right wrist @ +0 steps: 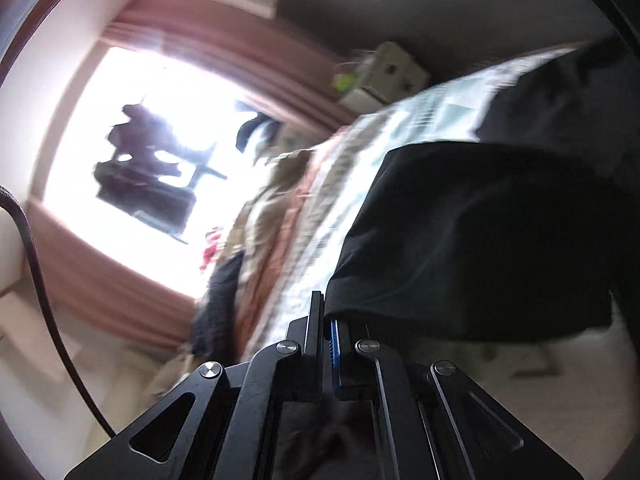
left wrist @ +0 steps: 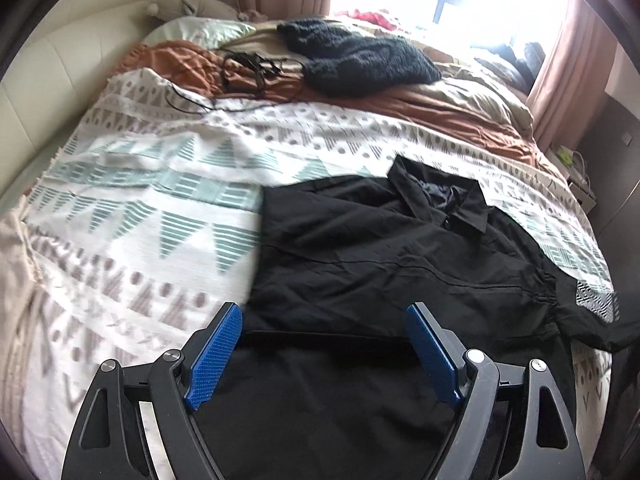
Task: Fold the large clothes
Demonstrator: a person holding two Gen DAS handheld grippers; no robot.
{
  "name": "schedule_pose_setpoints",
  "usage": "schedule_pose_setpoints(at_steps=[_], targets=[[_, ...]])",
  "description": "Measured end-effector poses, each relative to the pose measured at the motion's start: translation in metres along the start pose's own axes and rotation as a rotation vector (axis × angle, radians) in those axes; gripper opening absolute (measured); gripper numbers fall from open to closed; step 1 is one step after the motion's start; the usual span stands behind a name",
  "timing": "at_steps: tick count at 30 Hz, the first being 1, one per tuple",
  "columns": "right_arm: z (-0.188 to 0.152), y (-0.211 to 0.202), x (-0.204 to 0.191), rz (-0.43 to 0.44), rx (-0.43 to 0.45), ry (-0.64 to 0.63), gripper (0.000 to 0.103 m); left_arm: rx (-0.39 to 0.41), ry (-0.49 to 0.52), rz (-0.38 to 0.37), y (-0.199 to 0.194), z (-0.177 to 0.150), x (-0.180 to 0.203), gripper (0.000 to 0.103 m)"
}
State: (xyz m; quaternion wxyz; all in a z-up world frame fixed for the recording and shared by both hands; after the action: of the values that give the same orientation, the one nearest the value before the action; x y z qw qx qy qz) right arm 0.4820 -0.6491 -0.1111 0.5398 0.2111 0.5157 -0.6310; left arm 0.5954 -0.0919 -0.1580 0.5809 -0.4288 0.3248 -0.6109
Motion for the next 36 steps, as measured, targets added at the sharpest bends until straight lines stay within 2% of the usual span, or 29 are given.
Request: schedule_pose_setpoints(at_steps=[8,13,22,25,26,27,28,29,30,31,33,36], targets=[[-0.053,0.008,-0.089,0.151,-0.033,-0.132,0.004,0.041,-0.045,0.008,-0.048,-0.003,-0.062,0.085],[-0.091,0.036,-0.12,0.181,-0.08,-0.18,0.004,0.053,-0.062,0.014,-0.063,-0.006,-0.098,0.085],[-0.156,0.095,-0.147,0.188,-0.213,-0.249,0.004,0.025,-0.125,0.025,-0.055,-0.021,-0.164,0.085],[-0.181,0.122,-0.158,0.151,-0.268,-0.32,0.005,0.004,-0.163,0.014,-0.046,-0.032,-0.182,0.085],[-0.194,0.136,-0.159,0.135,-0.314,-0.344,0.006,-0.006,-0.174,0.01,-0.042,-0.035,-0.186,0.085],[-0.205,0.149,-0.159,0.113,-0.36,-0.357,0.01,-0.016,-0.183,0.008,-0.039,-0.038,-0.189,0.085],[-0.217,0.161,-0.156,0.091,-0.421,-0.366,0.032,-0.03,-0.193,0.008,-0.035,-0.042,-0.192,0.085],[-0.231,0.174,-0.152,0.078,-0.497,-0.368,0.049,-0.037,-0.198,0.01,-0.034,-0.045,-0.193,0.085],[-0.248,0.188,-0.148,0.068,-0.583,-0.368,0.074,-0.042,-0.2,0.012,-0.034,-0.046,-0.193,0.085],[-0.263,0.194,-0.144,0.053,-0.632,-0.371,0.08,-0.042,-0.198,0.014,-0.035,-0.048,-0.191,0.085],[-0.284,0.204,-0.131,-0.024,-0.699,-0.383,0.08,-0.032,-0.187,0.012,-0.039,-0.049,-0.184,0.085],[-0.304,0.205,-0.115,-0.079,-0.795,-0.334,0.08,-0.022,-0.144,0.012,-0.049,-0.049,-0.162,0.085]])
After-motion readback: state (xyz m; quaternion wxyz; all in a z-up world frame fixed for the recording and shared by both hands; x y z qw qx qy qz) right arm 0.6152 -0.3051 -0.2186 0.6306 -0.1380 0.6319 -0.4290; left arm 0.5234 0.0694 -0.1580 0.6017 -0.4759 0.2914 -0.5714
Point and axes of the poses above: each gripper's, at about its wrist camera, not at the fingertips, and y roughly the way its jaws point, x to its right, z to its top, the point moved 8 cm from there along y, roughly the way its jaws point, and after that the axes turned 13 degrees about -x, right-handed, at the moved point
